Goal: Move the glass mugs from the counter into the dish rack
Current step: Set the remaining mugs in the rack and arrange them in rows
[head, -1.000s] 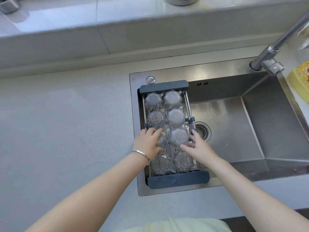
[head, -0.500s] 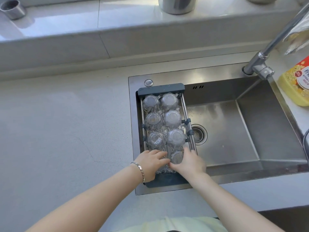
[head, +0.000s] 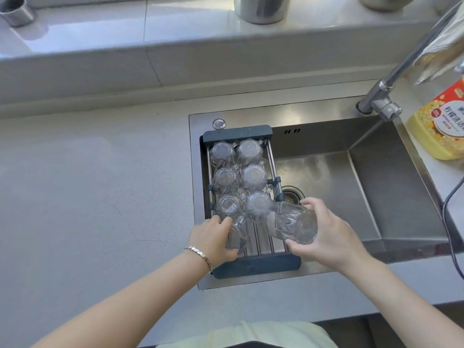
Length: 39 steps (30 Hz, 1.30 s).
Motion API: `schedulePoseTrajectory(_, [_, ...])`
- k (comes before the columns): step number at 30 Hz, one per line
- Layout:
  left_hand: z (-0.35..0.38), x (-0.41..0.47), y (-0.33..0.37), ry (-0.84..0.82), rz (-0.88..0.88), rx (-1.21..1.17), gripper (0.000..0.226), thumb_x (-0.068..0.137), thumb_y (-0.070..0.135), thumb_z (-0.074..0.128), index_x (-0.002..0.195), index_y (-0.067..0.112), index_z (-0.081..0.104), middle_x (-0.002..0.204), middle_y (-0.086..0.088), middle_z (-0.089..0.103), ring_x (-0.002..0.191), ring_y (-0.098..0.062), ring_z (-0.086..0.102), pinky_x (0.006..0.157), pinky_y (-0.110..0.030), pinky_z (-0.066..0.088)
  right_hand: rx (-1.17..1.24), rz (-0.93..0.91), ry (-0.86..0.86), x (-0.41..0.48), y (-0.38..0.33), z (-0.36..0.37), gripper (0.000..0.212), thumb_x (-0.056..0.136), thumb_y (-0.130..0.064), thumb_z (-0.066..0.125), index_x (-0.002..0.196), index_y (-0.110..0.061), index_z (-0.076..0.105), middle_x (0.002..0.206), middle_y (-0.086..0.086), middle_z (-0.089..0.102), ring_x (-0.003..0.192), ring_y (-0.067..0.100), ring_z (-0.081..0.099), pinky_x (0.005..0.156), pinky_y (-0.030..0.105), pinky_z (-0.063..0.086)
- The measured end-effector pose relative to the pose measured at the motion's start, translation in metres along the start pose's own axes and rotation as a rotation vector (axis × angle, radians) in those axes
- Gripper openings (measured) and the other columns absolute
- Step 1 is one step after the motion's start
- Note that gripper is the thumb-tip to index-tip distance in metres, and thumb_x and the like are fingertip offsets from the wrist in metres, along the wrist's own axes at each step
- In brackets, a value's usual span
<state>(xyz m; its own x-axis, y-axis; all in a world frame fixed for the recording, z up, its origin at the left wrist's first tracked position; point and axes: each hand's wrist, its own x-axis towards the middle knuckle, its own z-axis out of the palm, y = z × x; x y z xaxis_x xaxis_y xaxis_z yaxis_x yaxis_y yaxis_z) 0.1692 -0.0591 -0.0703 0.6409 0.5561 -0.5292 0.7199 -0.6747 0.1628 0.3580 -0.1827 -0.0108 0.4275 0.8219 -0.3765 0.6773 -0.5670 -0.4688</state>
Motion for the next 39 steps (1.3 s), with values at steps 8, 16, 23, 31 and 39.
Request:
schedulePoseTrajectory(8, [0.018,0.004,0.016,-0.044,-0.118,0.003,0.056,0.08,0.045,0.063,0.122,0.018,0.038,0.122,-0.01,0.048,0.112,-0.028,0.051,0.084,-0.037,0.048,-0.3,-0.355,-0.276,0.023,-0.008,0.029,0.071,0.061,-0.03,0.067,0.129,-0.029,0.043,0.122,-0.001,0.048,0.109,0.022,0.049,0.096,0.03,0.039])
schedulePoseTrajectory(16, [0.016,0.007,0.011,-0.063,-0.114,-0.027,0.059,0.078,0.049,0.065,0.122,0.02,0.039,0.121,-0.009,0.049,0.112,-0.027,0.051,0.087,-0.037,0.046,-0.288,-0.359,-0.352,0.038,0.0,0.078,0.071,0.07,-0.014,0.061,0.137,-0.023,0.039,0.136,0.002,0.042,0.128,0.024,0.031,0.104,0.032,0.038])
schedulePoseTrajectory(23, [0.018,0.008,0.009,-0.072,-0.102,-0.022,0.061,0.079,0.048,0.065,0.127,0.022,0.038,0.124,-0.01,0.048,0.113,-0.027,0.05,0.088,-0.037,0.046,0.29,0.254,-0.112,0.017,0.014,0.086,0.063,0.073,-0.023,0.071,0.13,-0.018,0.045,0.126,0.007,0.049,0.112,0.022,0.054,0.095,0.03,0.043])
schedulePoseTrajectory(31, [0.016,0.009,0.007,-0.065,-0.079,-0.018,0.064,0.079,0.047,0.065,0.132,0.023,0.038,0.125,-0.009,0.046,0.113,-0.027,0.049,0.091,-0.037,0.045,0.359,0.378,-0.041,0.017,0.001,0.1,0.066,0.064,-0.021,0.082,0.124,-0.014,0.056,0.114,0.01,0.067,0.099,0.026,0.065,0.088,0.033,0.048])
schedulePoseTrajectory(39, [0.018,0.004,0.009,-0.066,-0.103,0.042,0.073,0.082,0.051,0.059,0.142,0.026,0.026,0.136,-0.007,0.042,0.123,-0.028,0.041,0.098,-0.038,0.039,0.156,0.334,-0.221,0.028,0.002,0.083,0.073,0.063,-0.035,0.082,0.127,-0.014,0.053,0.119,0.009,0.065,0.109,0.024,0.06,0.091,0.031,0.046])
